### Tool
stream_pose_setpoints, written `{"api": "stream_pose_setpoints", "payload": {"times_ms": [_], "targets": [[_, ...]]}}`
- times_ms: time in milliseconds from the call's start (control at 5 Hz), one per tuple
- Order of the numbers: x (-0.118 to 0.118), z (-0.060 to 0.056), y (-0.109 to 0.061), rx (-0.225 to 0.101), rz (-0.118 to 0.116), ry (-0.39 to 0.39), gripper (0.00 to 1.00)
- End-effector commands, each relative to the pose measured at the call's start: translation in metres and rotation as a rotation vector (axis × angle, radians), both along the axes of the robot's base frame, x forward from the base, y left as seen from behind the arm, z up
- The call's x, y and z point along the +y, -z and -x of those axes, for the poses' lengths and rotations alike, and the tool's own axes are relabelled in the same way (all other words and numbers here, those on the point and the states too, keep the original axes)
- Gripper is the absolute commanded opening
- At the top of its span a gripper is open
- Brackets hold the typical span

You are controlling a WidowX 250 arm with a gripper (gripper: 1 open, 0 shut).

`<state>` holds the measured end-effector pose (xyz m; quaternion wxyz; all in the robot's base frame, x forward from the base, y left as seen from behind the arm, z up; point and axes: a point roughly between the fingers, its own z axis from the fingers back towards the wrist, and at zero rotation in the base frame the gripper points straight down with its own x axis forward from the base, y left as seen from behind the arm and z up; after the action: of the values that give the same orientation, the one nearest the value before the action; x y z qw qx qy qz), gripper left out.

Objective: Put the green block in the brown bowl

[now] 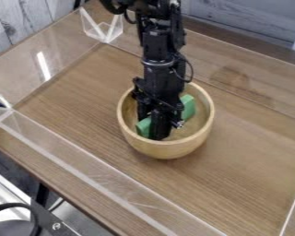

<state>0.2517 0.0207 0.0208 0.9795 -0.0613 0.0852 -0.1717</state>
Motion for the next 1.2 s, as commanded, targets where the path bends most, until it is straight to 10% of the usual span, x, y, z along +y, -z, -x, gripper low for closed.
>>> {"api": "stream_pose_setpoints", "payload": {"times_ms": [0,1000], "targets": [[0.0027,-0.0042,0.0114,0.004,-0.011,-0.014,0.00],[0.0074,-0.0037,0.0153,0.030,-0.008,-0.041,0.00]]}}
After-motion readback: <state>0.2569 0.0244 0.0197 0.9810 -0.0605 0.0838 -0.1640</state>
